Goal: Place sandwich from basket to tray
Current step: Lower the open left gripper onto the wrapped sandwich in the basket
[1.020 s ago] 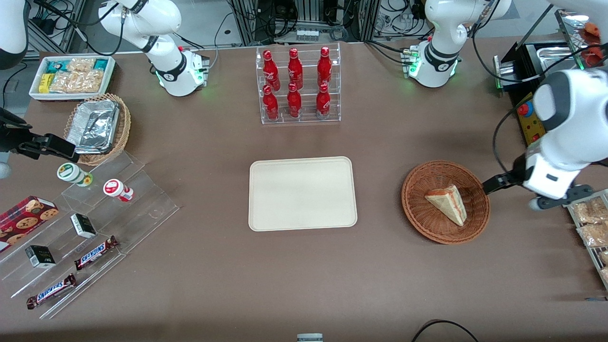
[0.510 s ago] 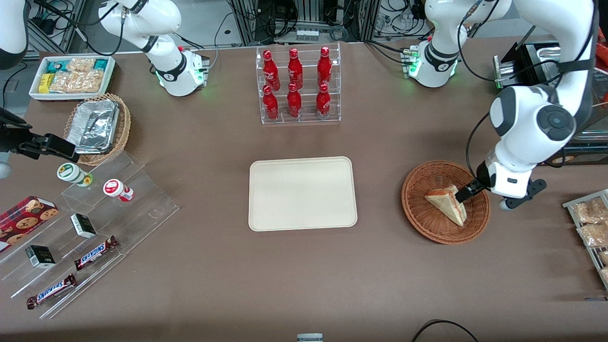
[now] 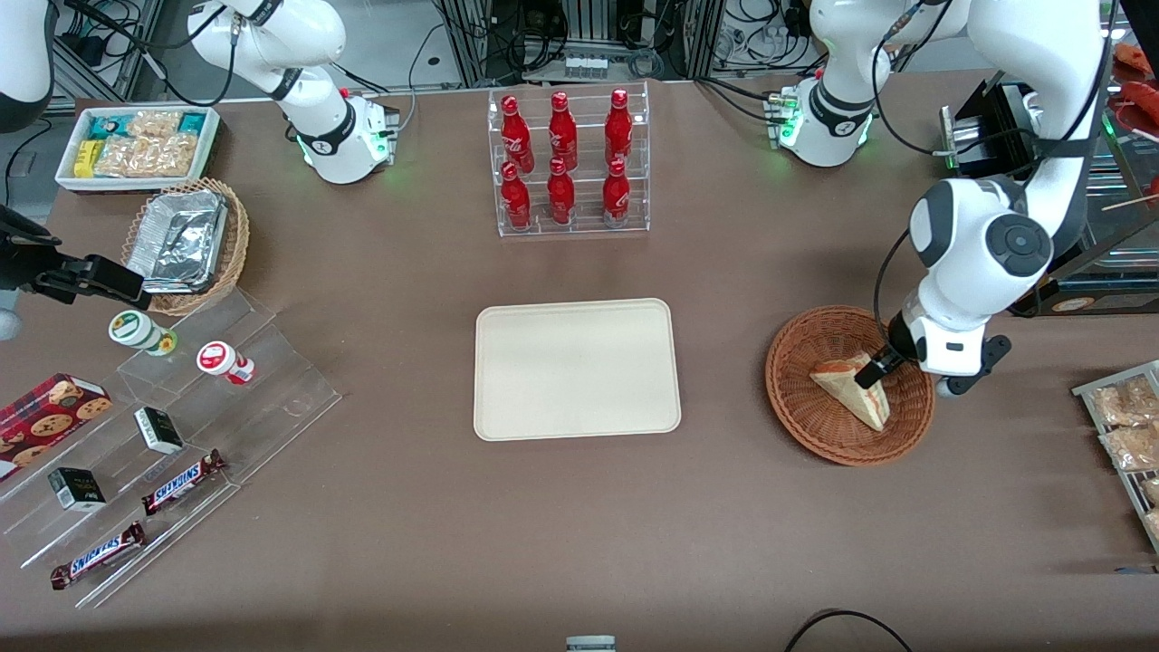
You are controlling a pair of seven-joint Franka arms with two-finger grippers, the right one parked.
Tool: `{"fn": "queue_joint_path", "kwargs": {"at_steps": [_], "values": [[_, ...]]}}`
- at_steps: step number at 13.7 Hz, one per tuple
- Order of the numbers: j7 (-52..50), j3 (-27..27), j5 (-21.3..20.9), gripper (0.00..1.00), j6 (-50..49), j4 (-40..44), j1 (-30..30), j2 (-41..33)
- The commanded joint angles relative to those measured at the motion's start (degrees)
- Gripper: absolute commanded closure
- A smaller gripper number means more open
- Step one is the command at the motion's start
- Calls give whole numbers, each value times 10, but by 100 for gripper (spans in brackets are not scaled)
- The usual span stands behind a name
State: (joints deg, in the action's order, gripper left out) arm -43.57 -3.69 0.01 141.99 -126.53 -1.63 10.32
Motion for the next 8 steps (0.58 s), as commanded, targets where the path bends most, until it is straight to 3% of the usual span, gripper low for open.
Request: {"fn": "queue_joint_path", "kwargs": {"at_steps": [1, 8], "values": [[-26, 1, 5, 0, 21, -1, -8, 16], [-25, 1, 3, 0, 28, -1, -12, 45]]}}
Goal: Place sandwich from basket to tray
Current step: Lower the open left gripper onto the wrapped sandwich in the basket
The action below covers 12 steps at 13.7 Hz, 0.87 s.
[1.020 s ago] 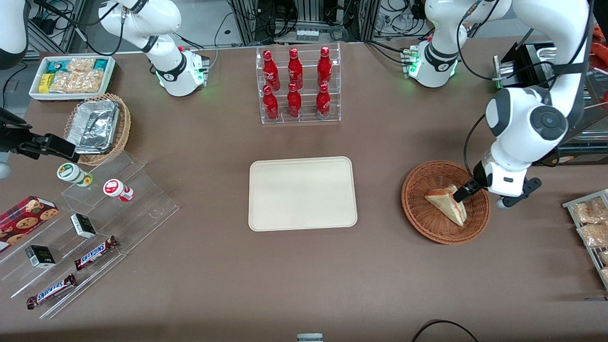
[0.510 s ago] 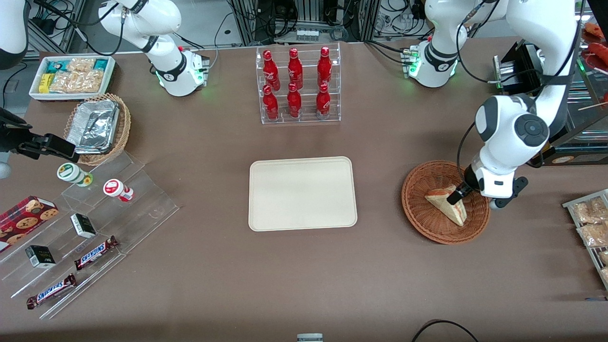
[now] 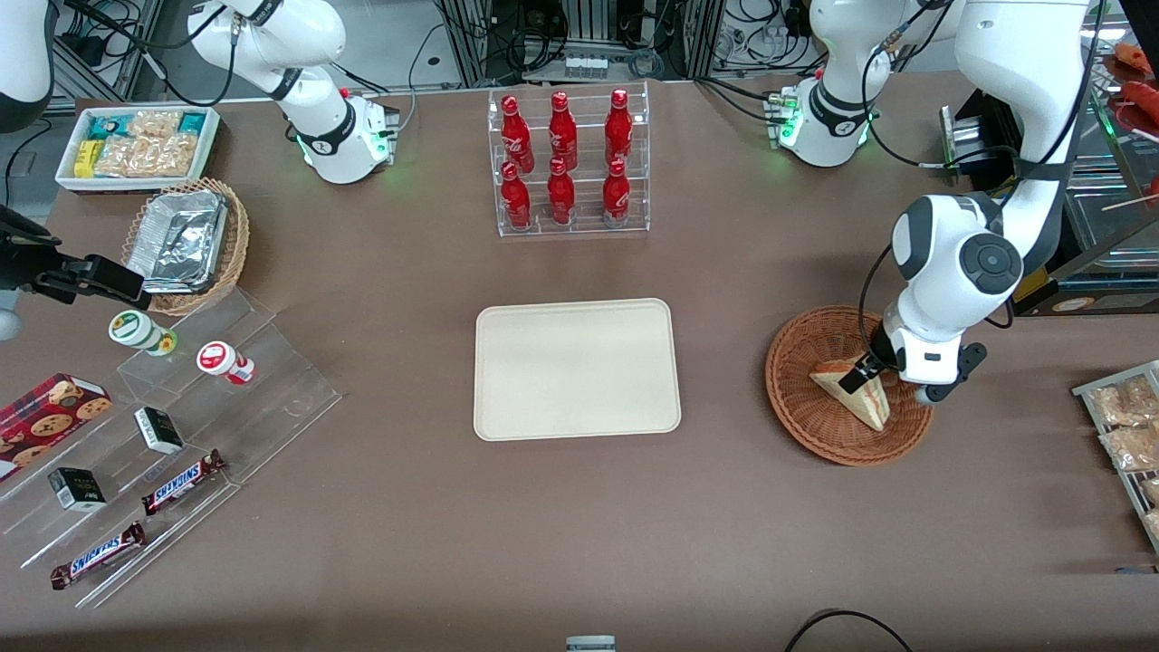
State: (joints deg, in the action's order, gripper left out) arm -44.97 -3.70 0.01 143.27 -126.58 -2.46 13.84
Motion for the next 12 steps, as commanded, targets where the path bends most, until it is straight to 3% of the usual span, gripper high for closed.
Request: {"fn": "queue_joint_path", "kwargs": {"at_steps": [1, 3, 4, 5, 6, 7, 8, 10, 12], "values": [[-10, 1, 3, 0, 18, -1, -3, 14], [-11, 1, 3, 1, 18, 1, -1, 22], [-13, 1, 4, 9, 18, 5, -1, 27], [-21, 1, 6, 29, 18, 5, -1, 27], [-25, 2, 5, 72, 16, 8, 0, 27], [-21, 2, 5, 91, 14, 9, 1, 25], [-20, 1, 4, 100, 12, 11, 2, 23], [-21, 1, -2, 100, -20, 27, 1, 10], [-5, 0, -4, 100, -116, 74, 1, -10]]}}
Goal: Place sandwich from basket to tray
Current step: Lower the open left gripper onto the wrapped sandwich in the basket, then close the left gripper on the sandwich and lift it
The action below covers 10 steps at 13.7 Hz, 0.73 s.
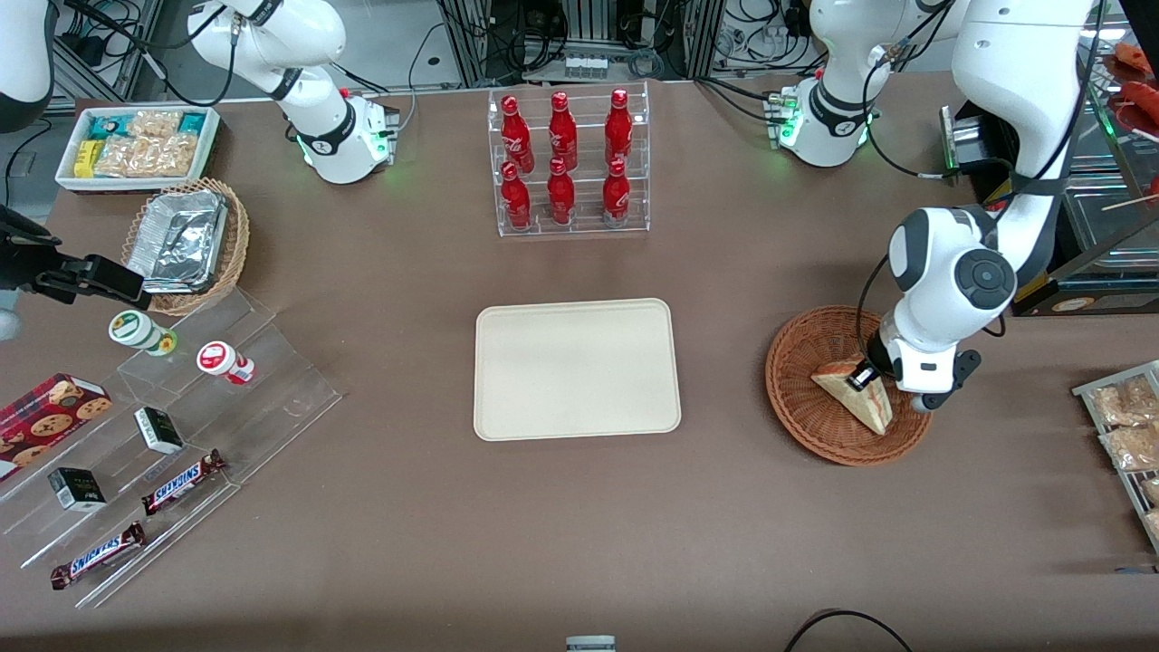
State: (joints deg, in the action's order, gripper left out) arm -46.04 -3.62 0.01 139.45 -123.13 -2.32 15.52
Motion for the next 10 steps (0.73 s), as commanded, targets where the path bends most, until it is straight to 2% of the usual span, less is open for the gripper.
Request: {"fn": "queue_joint_path", "kwargs": {"at_steps": [1, 3, 6, 8, 10], "values": [[16, -1, -4, 100, -127, 69, -4, -35], [20, -7, -7, 100, -207, 132, -8, -44], [55, -73, -39, 100, -316, 248, -8, -17], [54, -117, -50, 100, -340, 289, -7, -8], [53, -163, -51, 100, -335, 292, -7, -7]]}}
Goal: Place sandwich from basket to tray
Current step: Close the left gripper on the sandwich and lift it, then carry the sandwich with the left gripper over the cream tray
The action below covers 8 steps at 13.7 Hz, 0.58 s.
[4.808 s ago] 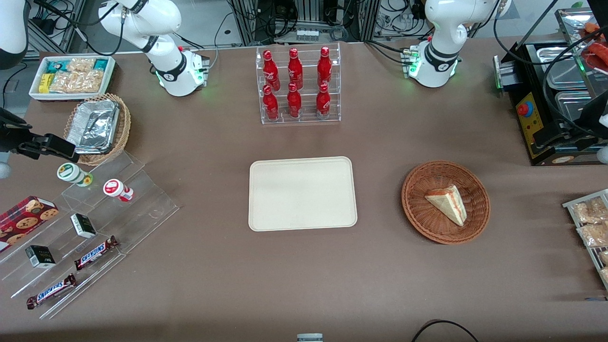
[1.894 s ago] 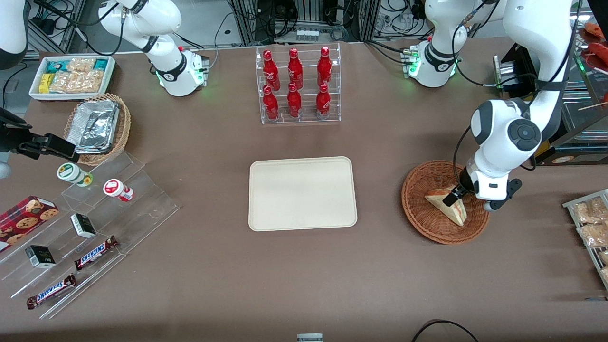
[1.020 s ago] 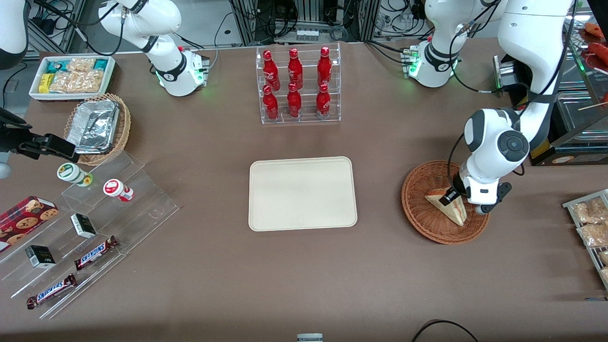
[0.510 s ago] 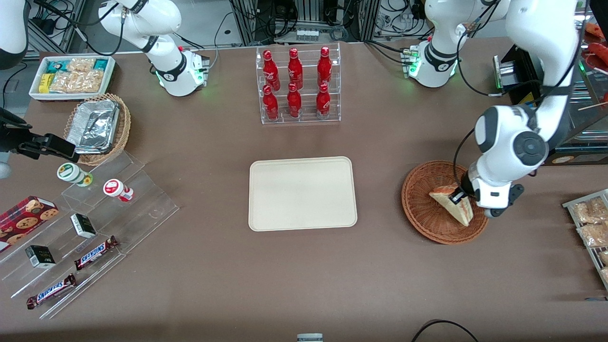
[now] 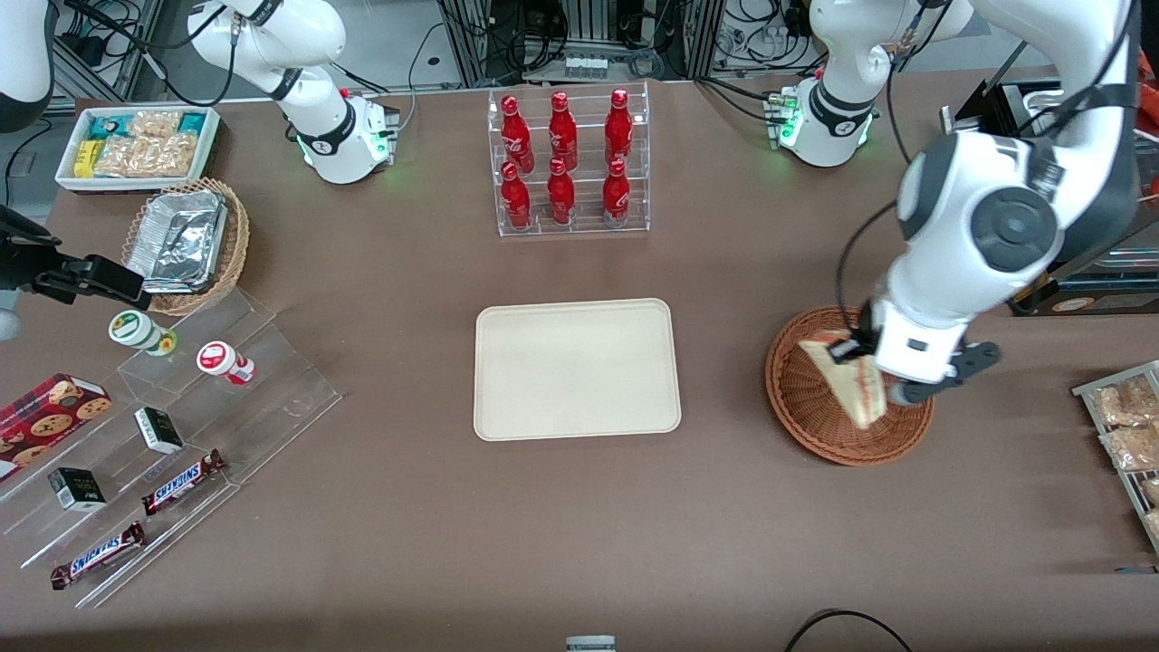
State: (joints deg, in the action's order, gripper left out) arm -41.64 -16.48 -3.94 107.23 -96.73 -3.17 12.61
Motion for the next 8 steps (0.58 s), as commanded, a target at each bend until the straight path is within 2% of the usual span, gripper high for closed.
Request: {"fn": "queue_joint_path", "kwargs": {"at_steps": [1, 3, 5, 8], "values": [[8, -58, -14, 100, -7, 29, 1, 29], [6, -100, -23, 100, 6, 44, 1, 50], [-7, -139, -58, 100, 7, 52, -9, 83], [-73, -141, -101, 100, 18, 99, -80, 152]]}}
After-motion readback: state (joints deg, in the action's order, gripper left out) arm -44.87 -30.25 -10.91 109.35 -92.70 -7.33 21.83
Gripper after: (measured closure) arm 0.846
